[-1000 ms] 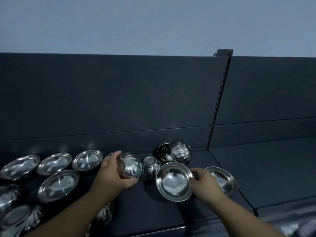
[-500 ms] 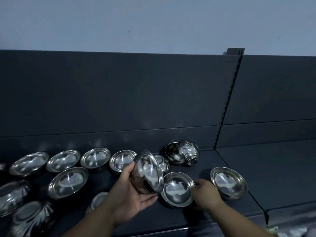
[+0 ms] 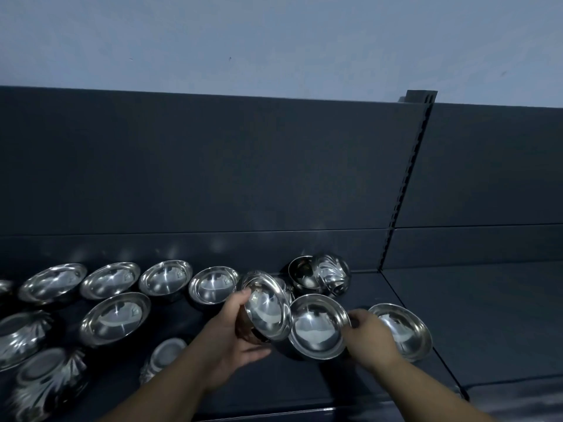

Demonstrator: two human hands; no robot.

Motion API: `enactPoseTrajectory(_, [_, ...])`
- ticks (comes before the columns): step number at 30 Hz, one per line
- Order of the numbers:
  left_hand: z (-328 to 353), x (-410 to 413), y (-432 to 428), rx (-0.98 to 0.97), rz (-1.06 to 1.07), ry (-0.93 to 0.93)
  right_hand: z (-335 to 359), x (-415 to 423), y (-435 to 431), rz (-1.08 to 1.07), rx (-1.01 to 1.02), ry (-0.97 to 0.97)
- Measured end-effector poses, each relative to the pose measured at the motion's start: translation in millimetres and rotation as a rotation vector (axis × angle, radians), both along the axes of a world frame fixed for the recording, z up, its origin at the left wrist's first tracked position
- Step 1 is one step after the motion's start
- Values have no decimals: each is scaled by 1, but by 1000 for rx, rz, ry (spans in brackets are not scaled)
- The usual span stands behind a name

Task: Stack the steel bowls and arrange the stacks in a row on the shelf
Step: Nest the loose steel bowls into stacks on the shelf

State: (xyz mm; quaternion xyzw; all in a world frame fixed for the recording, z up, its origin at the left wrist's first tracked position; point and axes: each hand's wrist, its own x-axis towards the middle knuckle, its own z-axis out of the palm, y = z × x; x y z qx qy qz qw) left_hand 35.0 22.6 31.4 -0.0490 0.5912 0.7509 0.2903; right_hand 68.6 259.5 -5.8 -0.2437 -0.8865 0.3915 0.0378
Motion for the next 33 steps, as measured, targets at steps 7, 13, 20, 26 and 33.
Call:
enactPoseTrajectory(7, [-7, 0, 9, -338, 167, 199, -1, -1, 2, 31, -81, 0])
enactPoseTrajectory(13, [-21, 1, 23, -442, 138, 185, -8, 2, -2, 24, -288, -5])
enactPoseTrajectory(20, [-33, 8, 35, -379, 87, 9, -8, 9, -7, 57, -584, -84])
enactPoseTrajectory(26, [-41, 11, 41, -333, 89, 23, -15, 9, -3, 52, -716, -126])
enactPoseTrajectory(33, [-44, 12, 53, -431, 137, 124, -10, 12, 4, 60, -547, -81])
